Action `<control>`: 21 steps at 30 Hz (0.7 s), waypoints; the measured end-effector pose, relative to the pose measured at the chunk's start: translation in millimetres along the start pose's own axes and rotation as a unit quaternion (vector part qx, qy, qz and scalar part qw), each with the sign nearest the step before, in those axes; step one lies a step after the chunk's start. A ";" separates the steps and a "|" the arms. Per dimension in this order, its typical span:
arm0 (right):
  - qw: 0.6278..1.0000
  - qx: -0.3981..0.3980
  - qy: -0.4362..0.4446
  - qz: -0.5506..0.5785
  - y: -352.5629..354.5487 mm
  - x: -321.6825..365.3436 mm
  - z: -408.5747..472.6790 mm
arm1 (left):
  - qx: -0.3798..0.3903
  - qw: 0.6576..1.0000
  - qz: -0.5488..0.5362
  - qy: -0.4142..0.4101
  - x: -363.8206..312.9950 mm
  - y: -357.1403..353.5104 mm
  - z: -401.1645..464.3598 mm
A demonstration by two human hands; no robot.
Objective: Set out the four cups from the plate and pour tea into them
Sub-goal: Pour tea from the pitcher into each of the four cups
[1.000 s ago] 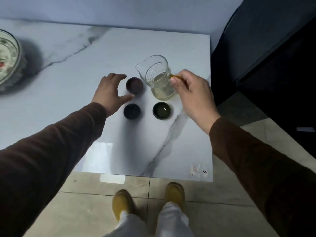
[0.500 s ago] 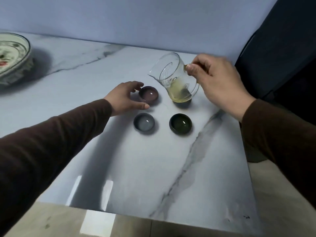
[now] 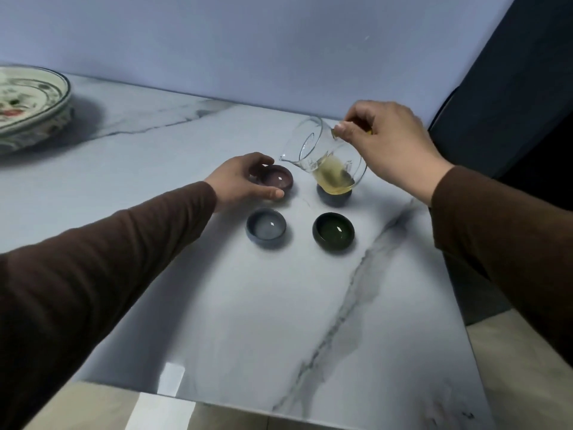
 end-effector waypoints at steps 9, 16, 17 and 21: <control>0.999 0.013 0.004 -0.039 1.4 10.4 4.9 | -0.007 1.000 0.007 -0.002 -1.7 -0.8 1.5; 0.995 0.039 0.022 -0.086 0.8 21.3 8.9 | -0.022 0.999 0.025 -0.015 -4.0 0.8 -2.2; 0.994 0.046 0.025 -0.091 0.3 22.9 10.1 | -0.021 0.999 0.031 -0.014 -3.9 0.4 -2.1; 0.989 0.061 0.049 -0.122 -2.2 31.7 14.5 | -0.025 0.998 0.050 -0.004 -5.8 0.1 -3.9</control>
Point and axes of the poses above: each hand's wrist, its own z-axis towards the middle knuckle, its own y-axis out of the back of the hand, x = y × z, the point moved 2 cm from there along z, towards the middle knuckle, and after that the axes turned 1 degree about -z, right-handed, at the moved point
